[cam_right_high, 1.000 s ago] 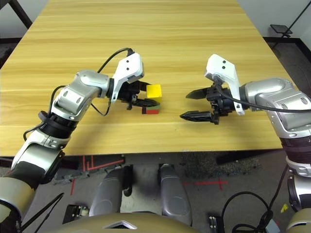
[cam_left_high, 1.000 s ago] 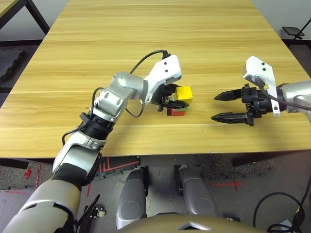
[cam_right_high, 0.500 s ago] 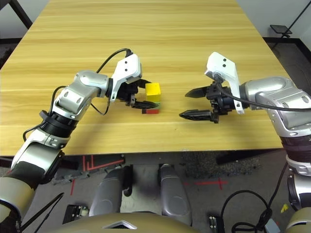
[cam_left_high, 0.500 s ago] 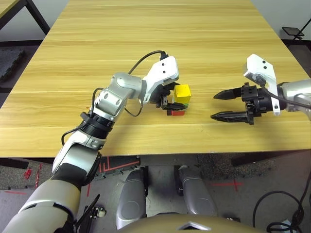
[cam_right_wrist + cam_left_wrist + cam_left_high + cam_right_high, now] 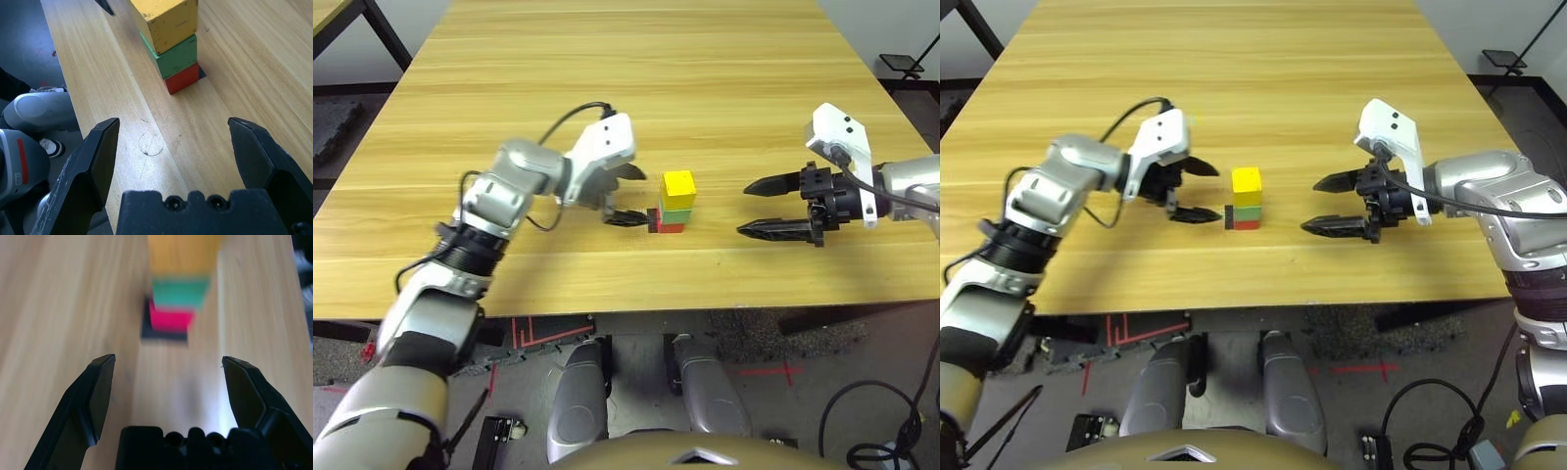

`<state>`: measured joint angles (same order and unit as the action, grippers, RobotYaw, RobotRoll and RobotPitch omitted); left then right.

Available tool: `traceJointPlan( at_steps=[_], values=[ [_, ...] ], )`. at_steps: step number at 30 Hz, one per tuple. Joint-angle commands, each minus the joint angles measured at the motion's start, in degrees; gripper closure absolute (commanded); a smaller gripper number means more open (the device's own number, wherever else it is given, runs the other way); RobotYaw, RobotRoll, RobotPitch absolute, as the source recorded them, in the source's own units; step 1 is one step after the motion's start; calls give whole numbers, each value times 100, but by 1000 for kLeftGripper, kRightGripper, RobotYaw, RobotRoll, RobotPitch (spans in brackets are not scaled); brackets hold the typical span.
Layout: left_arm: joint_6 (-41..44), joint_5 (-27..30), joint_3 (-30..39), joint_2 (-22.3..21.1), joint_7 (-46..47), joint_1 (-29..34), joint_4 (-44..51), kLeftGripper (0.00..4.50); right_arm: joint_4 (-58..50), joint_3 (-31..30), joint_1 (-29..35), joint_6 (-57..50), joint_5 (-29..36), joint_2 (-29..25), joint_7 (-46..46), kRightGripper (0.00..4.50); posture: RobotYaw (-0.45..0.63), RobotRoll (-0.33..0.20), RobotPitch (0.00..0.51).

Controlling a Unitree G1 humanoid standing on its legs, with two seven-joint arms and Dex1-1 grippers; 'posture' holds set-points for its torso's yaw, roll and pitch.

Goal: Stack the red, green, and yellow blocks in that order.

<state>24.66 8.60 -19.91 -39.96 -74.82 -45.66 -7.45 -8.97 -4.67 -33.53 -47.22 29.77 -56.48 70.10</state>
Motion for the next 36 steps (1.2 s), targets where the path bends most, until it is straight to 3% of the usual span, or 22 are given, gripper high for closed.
traceJointPlan(
  at_steps=[1, 6, 13, 17, 20, 26, 30, 36],
  values=[
    [-280, -184, 124, -223, -30, 89, -327, 54, -12, 102, 66, 58, -24, -111, 38, 0, 212, 40, 130],
    [-85, -367, 973, 277, 1812, -75, -1144, 54, 372, 630, 187, 94, -166, 41, -682, 0, 200, 43, 146],
    [-360, -589, 2347, 791, 4551, 142, -1664, 54, 1529, 1919, -313, 419, -599, 1260, -3241, 0, 182, 44, 160],
    [-492, -896, 2773, 868, 5836, 563, -1376, 54, 2229, 2533, -494, 1234, -997, 1690, -4541, 0, 176, 46, 172],
    [-676, -972, 3062, 1068, 6553, 936, -943, 54, 2587, 2801, -453, 1869, -1131, 1853, -5007, 0, 174, 56, 184],
    [-310, -1055, 3227, 1566, 7209, 2040, 623, 54, 3073, 3211, -184, 2892, -1328, 1998, -5731, 0, 175, 70, 214],
    [-677, -1153, 3194, 1626, 7343, 2177, 585, 54, 3221, 3341, 81, 3464, -1459, 1946, -5976, 0, 160, 65, 235],
    [-760, -1225, 3026, 1636, 7327, 1961, 235, 54, 3091, 3589, 504, 3486, -1363, 1917, -6075, 0, 116, 54, 270]
  ],
)
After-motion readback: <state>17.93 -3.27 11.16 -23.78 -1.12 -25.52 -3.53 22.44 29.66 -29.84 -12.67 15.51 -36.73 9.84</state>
